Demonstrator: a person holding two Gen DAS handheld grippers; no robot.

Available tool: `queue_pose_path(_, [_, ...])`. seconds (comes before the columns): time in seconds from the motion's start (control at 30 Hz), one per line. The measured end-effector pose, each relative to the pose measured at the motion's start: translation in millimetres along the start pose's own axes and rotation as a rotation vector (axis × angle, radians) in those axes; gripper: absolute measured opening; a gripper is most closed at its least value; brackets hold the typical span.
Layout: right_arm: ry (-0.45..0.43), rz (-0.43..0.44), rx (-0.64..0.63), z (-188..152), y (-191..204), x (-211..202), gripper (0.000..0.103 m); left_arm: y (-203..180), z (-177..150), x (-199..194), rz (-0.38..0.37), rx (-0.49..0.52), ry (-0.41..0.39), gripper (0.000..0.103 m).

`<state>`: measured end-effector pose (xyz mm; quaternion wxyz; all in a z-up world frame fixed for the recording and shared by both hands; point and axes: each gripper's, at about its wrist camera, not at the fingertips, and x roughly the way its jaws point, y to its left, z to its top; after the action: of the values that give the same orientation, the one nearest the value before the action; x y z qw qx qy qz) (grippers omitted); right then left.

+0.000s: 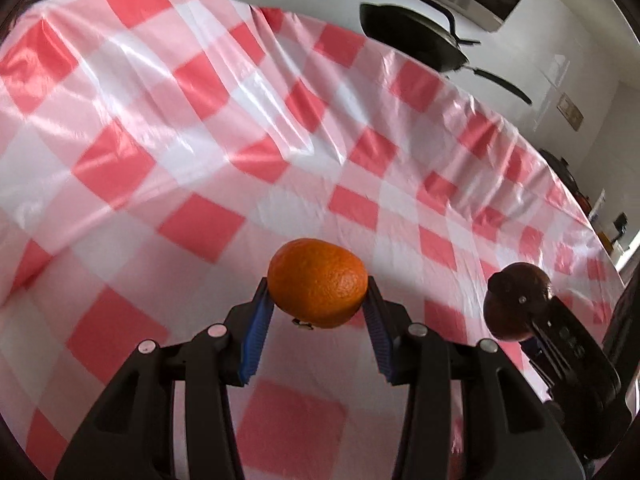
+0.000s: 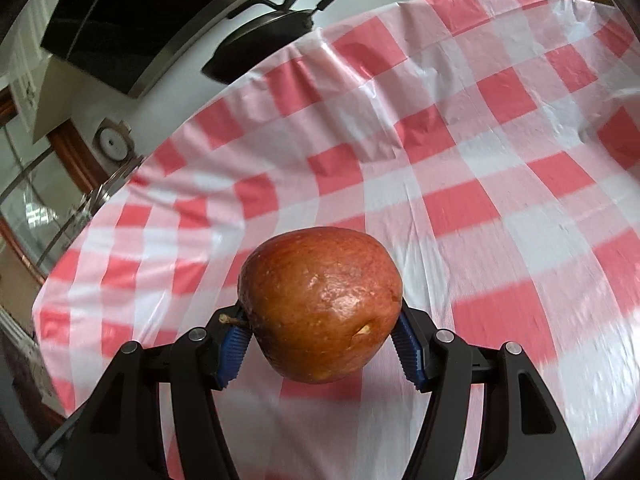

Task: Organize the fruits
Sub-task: 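Lift the orange and red apple in both tools and hold them above the table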

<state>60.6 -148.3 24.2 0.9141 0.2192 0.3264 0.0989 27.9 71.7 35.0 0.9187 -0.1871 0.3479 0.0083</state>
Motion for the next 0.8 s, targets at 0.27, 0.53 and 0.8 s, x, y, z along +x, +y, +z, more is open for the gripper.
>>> queue_pose_path(0.27, [0.030,0.053,-0.005,-33,3,-37,0.062,10,-22,-22,-0.038,-0.009,-0.004,0.045])
queue_pose_path(0.53, [0.069,0.085,-0.005,-52,5,-58,0.062,20,-31,-33,-0.014,-0.019,0.007,0.045])
queue_pose_path(0.8, [0.082,0.087,-0.076,-73,16,-79,0.062,20,-54,-57,-0.042,0.036,0.020,0.045])
